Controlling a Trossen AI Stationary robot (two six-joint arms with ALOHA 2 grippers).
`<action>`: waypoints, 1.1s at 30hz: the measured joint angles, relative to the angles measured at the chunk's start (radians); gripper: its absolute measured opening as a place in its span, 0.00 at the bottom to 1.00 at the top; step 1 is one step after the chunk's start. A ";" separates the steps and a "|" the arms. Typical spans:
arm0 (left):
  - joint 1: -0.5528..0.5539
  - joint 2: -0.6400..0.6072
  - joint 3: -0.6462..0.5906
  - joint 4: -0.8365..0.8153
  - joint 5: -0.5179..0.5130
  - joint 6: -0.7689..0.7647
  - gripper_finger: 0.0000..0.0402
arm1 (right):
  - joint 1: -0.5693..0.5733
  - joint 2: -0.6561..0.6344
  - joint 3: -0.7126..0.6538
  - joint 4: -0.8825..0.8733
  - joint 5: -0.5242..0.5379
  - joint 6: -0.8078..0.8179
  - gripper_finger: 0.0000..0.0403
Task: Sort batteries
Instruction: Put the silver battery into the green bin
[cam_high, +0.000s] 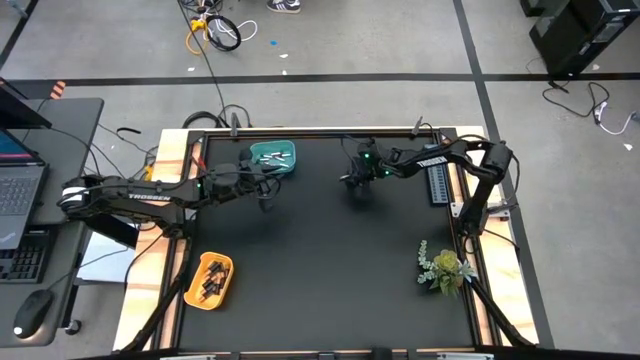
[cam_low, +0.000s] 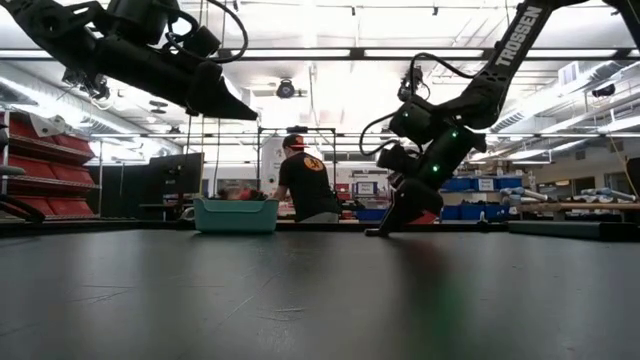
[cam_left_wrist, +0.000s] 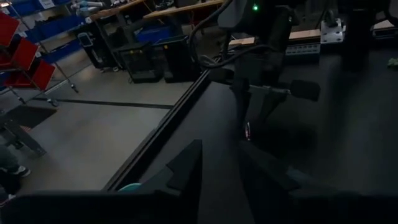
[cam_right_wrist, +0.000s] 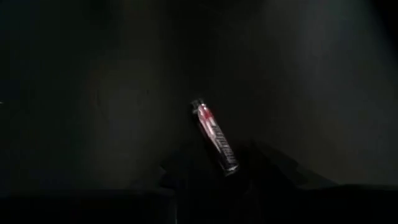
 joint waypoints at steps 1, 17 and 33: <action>0.000 0.000 0.000 0.000 0.000 0.000 0.29 | 0.001 0.000 0.000 -0.003 -0.002 0.006 0.34; -0.023 0.000 0.000 0.000 0.000 -0.024 0.29 | 0.109 0.105 0.007 0.066 0.191 0.087 0.05; -0.074 -0.156 0.000 -0.116 -0.059 -0.005 0.29 | 0.160 0.051 -0.002 0.170 0.103 0.158 0.01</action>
